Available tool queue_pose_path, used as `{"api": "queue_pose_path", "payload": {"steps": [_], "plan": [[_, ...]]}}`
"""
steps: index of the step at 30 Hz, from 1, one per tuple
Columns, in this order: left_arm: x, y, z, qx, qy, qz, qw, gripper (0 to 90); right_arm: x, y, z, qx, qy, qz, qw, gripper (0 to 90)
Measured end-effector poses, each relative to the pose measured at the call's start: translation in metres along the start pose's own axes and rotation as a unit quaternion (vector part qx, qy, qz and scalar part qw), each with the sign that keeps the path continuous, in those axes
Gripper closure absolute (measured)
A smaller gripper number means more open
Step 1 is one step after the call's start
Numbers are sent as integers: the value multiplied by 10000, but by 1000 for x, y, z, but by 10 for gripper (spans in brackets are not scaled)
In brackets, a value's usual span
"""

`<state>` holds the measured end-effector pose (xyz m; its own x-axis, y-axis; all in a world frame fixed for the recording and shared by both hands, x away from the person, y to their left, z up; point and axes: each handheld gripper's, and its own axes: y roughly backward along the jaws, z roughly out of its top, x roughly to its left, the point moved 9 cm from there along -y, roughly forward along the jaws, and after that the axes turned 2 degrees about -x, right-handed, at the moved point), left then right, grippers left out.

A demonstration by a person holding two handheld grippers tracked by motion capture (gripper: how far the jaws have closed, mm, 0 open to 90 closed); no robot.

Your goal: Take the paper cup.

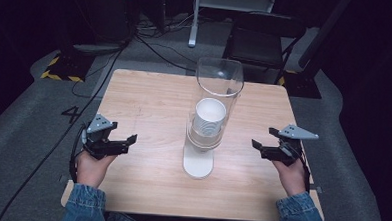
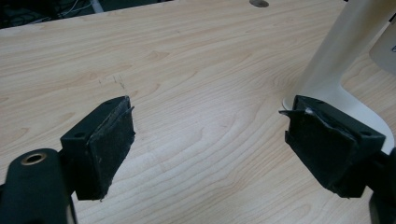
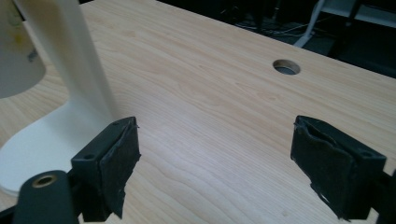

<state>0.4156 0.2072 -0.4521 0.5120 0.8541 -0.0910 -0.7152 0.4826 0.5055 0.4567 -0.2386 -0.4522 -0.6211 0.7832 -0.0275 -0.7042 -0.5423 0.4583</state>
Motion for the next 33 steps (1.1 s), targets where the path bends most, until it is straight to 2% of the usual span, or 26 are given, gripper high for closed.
{"api": "queue_pose_path", "payload": {"steps": [1, 5, 7, 9, 10, 11, 12, 13, 19, 33], "plan": [[0, 0, 0, 0, 0, 0, 10000, 156, 0, 0, 0, 0, 0, 0, 10000, 161], [-1, 0, 0, 9, 2, -24, 10000, 156, 18, -6, 3, -2, 93, 268, 9996, 159], [-1, 0, 0, 10, 8, -14, 10000, 156, 21, -7, 4, 6, 113, 327, 9994, 158], [0, -1, -1, 26, 23, -10, 10000, 156, 32, -11, 5, -11, 176, 533, 9984, 158], [0, -1, -1, 26, 23, -10, 10000, 156, 32, -11, 5, -11, 176, 533, 9984, 158], [0, 0, -1, 31, 26, -23, 10000, 156, 39, -13, 6, -22, 210, 648, 9977, 157], [0, 0, -1, 31, 26, -23, 10000, 156, 39, -13, 6, -22, 210, 648, 9977, 157], [0, 0, -2, 36, 31, -28, 10000, 156, 46, -15, 8, -63, 205, 797, 9966, 157], [0, 2, -5, 32, 77, 1, 10000, 156, 65, -20, 13, -140, 274, 1134, 9931, 157], [0, 1, -9, 82, 106, -37, 9999, 156, 98, -33, 18, -176, 442, 1581, 9863, 155]]}}
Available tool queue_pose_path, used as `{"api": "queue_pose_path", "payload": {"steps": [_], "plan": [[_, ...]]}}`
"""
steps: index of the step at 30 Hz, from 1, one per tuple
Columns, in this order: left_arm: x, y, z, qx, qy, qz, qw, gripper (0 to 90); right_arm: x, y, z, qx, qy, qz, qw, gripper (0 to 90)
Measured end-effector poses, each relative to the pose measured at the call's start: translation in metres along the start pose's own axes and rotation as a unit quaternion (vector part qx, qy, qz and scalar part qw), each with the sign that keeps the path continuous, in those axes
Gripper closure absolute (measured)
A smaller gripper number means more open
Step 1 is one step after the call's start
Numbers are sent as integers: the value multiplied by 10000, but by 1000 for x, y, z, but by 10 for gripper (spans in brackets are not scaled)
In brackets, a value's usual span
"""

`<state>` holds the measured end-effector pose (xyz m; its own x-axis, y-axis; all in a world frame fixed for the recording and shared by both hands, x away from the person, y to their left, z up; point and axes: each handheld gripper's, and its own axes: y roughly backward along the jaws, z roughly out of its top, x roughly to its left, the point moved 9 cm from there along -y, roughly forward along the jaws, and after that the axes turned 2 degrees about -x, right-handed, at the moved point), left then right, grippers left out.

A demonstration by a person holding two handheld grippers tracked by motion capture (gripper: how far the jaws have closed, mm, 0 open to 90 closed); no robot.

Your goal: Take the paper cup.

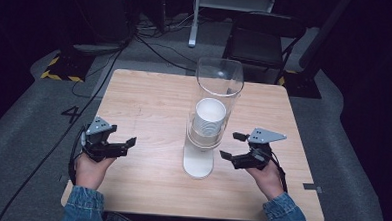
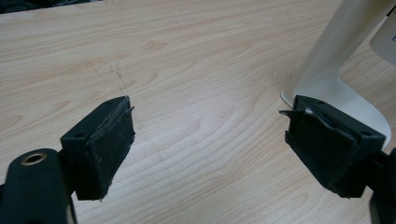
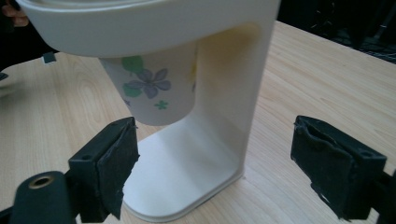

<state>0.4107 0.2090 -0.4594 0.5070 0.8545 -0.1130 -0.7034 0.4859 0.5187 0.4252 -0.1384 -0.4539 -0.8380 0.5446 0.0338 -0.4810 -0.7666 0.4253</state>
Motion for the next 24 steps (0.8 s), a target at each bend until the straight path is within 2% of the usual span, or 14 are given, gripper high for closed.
{"api": "queue_pose_path", "payload": {"steps": [6, 12, 18, 24], "plan": [[-1, -1, 0, 11, -18, -20, 10000, 155, 14, -13, 2, 12, 129, 170, 9998, 150], [-1, -3, -1, 54, -24, -33, 10000, 155, 26, -24, 3, -5, 158, 327, 9993, 149], [0, -3, -2, 70, 15, -42, 10000, 156, 32, -35, 6, -153, 153, 379, 9990, 148], [0, -4, -3, 91, 10, -51, 9999, 156, 31, -42, 6, -279, 77, 418, 9987, 147]]}}
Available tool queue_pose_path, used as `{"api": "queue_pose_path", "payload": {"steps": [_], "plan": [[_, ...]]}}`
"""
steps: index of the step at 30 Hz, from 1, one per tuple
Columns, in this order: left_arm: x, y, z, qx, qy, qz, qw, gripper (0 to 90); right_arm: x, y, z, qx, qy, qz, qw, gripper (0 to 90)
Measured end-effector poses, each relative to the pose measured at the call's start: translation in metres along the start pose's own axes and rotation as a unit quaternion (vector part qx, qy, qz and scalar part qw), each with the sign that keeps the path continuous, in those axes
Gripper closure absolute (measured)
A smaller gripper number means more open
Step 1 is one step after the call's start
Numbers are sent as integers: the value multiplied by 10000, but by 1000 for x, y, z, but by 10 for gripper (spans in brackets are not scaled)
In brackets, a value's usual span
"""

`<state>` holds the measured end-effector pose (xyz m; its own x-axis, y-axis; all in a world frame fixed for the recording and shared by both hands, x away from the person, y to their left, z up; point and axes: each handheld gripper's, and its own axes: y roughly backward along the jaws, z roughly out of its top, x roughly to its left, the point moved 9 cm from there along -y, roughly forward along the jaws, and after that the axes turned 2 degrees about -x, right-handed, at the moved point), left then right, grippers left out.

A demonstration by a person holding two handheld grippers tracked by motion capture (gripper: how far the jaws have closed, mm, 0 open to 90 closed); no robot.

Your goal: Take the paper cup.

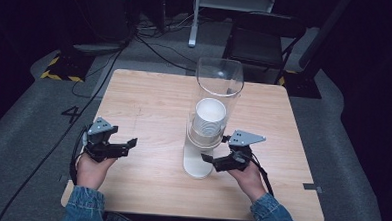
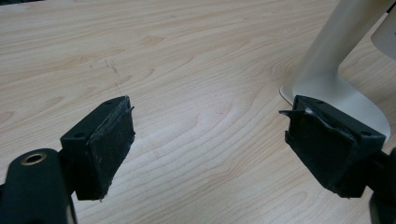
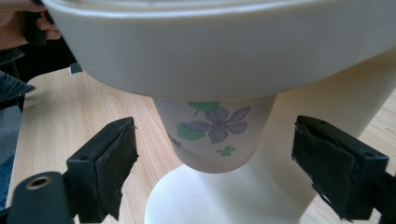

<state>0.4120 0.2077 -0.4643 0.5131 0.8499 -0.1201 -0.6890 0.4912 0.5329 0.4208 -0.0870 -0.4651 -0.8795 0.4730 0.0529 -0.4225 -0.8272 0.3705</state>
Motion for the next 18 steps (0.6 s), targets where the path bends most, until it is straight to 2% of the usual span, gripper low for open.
{"api": "queue_pose_path", "payload": {"steps": [4, 7, 10, 16, 18], "plan": [[0, 0, 0, 6, -9, -3, 10000, 156, -1, -5, -2, -19, 58, -32, 10000, 152], [1, 0, -1, -8, 18, 13, 10000, 156, 0, -12, -1, -239, -24, 114, 9996, 152], [2, 0, -1, -12, 40, 8, 10000, 156, 1, -16, 0, -312, -44, 131, 9994, 152], [3, 0, -2, -19, 49, 8, 10000, 156, -1, -25, 1, -401, -39, -35, 9992, 179], [3, 0, -2, -27, 68, 15, 10000, 156, -1, -26, 2, -469, -19, -92, 9989, 235]]}}
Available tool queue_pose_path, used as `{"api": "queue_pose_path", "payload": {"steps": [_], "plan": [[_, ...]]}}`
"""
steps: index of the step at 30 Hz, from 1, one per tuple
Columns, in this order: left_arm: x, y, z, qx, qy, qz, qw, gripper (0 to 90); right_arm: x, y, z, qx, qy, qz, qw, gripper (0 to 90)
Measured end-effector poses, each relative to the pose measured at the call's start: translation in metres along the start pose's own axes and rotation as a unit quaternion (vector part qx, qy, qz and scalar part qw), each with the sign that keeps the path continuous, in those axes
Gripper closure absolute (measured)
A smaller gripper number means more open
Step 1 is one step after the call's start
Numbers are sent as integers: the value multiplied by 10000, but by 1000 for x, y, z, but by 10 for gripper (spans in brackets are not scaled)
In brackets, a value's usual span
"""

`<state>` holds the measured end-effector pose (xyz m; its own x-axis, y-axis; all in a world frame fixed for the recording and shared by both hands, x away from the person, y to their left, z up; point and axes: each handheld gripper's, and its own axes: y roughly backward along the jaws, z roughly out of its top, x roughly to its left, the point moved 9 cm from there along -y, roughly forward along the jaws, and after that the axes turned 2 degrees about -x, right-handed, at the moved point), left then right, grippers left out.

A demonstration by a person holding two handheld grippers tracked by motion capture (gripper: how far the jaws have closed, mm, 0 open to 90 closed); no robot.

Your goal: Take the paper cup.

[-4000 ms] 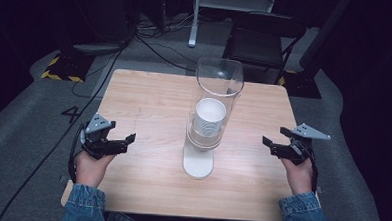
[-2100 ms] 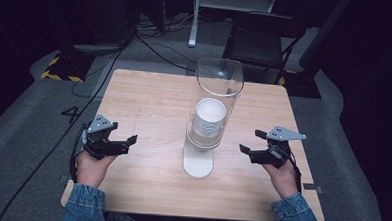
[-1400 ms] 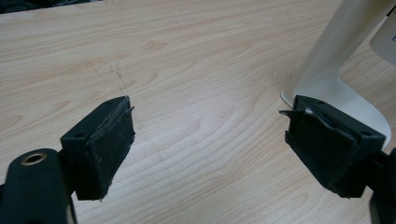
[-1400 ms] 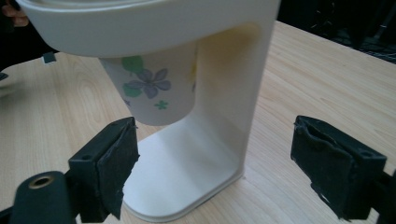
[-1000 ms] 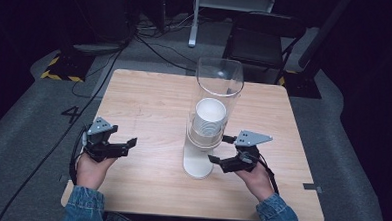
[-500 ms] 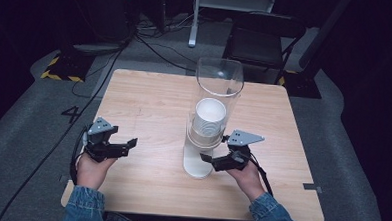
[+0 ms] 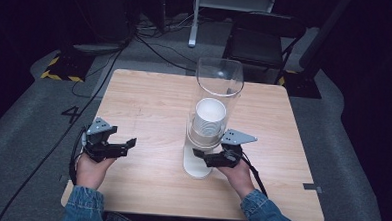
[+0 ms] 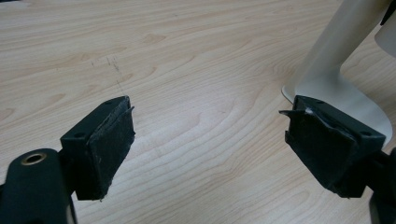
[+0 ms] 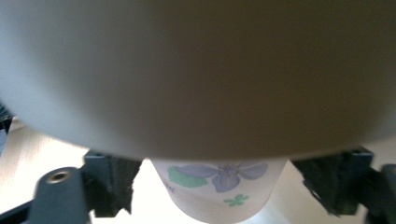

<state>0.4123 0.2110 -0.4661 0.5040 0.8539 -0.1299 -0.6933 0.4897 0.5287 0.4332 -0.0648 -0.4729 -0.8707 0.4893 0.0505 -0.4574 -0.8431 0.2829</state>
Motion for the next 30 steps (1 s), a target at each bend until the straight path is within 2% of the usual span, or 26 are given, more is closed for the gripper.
{"api": "queue_pose_path", "payload": {"steps": [1, 2, 6, 15, 21, 26, 30], "plan": [[0, 0, 0, 0, 0, 0, 10000, 156, 0, 0, 0, 0, 0, 0, 10000, 235], [0, 0, 0, -3, 5, -2, 10000, 156, 1, 0, 1, -82, 43, -6, 10000, 295], [2, -1, -2, 12, 18, 8, 10000, 155, 1, 1, 1, -96, 57, -12, 9999, 321], [2, 0, -1, 3, 22, 6, 10000, 156, 0, 1, 1, -79, 124, -8, 9999, 332], [2, 0, -1, -1, 32, 7, 10000, 156, -2, 2, 0, -50, 336, -48, 9994, 334], [2, 0, -2, -5, 40, -5, 10000, 156, -3, 2, 0, -88, 406, -60, 9991, 334], [2, -1, -3, 11, 54, -14, 10000, 156, -6, 2, -1, -86, 526, -151, 9985, 335]]}}
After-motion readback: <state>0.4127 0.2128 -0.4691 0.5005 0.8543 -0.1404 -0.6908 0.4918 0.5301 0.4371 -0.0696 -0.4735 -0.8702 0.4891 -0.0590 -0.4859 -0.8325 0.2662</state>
